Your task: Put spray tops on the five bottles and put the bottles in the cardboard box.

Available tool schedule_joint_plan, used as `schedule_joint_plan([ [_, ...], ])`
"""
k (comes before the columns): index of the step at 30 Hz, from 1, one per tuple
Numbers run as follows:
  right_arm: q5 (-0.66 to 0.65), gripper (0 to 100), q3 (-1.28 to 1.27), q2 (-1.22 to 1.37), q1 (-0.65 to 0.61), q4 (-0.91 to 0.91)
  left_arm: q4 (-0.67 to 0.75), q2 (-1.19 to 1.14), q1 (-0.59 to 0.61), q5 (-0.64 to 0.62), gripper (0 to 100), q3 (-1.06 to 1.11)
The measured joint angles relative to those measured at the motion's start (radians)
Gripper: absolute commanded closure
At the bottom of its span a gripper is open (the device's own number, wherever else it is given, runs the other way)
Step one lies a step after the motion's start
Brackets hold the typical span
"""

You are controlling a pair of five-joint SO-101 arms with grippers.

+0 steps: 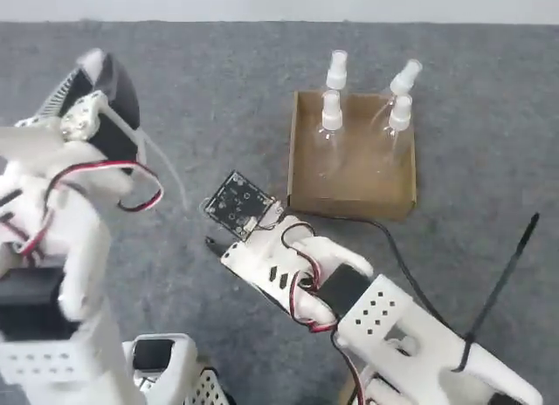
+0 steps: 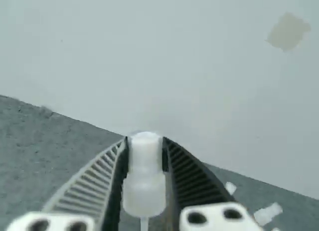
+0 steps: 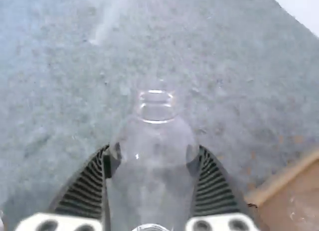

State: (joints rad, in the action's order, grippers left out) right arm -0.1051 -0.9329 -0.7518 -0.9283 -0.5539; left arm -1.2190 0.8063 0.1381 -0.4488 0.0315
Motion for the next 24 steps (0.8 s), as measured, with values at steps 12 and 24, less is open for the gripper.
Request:
schedule_joint_plan([
  [12,0.025,99.2,0.0,0.0,-0.002,0.008,0.385,0.245,-0.025,-0.003,99,0.468],
  [24,0.026,99.2,0.0,0.0,-0.002,0.012,0.262,0.264,-0.126,0.008,99,0.58],
])
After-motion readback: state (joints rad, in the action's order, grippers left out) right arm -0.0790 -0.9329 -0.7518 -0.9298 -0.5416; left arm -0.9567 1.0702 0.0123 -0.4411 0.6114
